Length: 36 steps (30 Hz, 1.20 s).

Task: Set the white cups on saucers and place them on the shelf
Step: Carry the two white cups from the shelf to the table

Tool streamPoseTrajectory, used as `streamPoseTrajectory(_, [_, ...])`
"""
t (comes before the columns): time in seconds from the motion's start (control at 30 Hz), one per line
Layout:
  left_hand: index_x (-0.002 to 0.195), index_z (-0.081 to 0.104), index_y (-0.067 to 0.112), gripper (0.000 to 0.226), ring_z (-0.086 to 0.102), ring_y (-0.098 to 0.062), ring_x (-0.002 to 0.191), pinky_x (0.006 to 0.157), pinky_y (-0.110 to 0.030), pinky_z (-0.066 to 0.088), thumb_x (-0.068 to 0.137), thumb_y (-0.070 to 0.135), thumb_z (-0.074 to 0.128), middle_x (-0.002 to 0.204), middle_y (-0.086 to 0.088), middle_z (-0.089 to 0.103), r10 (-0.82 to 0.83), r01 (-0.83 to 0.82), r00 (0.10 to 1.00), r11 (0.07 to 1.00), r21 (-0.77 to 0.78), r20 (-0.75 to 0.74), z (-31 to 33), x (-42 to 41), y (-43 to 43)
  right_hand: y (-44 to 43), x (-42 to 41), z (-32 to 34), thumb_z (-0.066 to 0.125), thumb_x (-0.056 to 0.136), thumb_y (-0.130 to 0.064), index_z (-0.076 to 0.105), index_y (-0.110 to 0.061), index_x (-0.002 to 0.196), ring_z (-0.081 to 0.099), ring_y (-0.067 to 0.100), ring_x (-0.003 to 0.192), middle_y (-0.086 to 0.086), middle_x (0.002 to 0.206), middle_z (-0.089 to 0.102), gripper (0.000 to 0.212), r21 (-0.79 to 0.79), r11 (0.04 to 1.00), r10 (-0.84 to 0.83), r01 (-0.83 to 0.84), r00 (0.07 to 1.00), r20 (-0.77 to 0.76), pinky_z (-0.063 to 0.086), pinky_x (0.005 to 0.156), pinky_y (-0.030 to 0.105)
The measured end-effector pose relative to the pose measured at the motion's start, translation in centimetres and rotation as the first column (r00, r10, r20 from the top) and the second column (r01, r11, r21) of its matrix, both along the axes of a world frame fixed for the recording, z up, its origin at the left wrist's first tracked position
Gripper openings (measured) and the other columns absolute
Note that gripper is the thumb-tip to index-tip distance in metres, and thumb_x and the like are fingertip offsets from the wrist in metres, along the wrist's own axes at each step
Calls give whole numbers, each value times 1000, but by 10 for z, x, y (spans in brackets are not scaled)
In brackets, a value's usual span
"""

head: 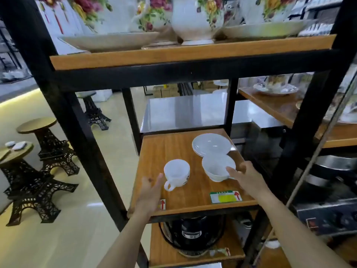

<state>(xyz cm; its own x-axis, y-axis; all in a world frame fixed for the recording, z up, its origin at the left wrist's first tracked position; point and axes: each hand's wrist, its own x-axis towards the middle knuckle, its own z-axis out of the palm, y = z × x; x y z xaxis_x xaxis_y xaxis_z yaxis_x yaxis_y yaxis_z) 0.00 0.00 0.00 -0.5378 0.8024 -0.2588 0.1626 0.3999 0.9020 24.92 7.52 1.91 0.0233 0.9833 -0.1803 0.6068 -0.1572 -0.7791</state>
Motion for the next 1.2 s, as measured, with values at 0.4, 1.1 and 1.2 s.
streamPoseTrajectory(0.4, [89, 56, 13, 36, 62, -20, 83, 58, -32, 55, 97, 43, 39, 99, -12, 59, -229, 252, 938, 966, -56, 260, -5, 3, 12, 8, 2, -16, 56, 92, -35, 58, -9, 87, 65, 27, 96, 16, 105, 63, 27, -257, 966, -130, 7, 876, -465, 57, 65, 35])
streamPoseTrajectory(1.1, [66, 34, 17, 40, 19, -12, 48, 35, -18, 19, 95, 41, 47, 59, 1, 23, -141, 113, 929, 988, 101, 342, -25, 67, -50, -102, 45, -40, 49, 95, -30, 52, -12, 61, 42, 12, 49, -1, 49, 45, 39, -90, 983, -182, 159, 849, -496, 35, 49, 22])
streamPoseTrajectory(1.2, [64, 31, 15, 43, 16, -13, 48, 39, -23, 17, 96, 41, 45, 58, 0, 20, -206, 183, 930, 978, 105, 303, -31, 96, -70, -130, 74, -45, 50, 96, -25, 50, -13, 58, 41, 9, 46, 0, 51, 45, 40, -88, 972, -229, 217, 807, -544, 34, 46, 19])
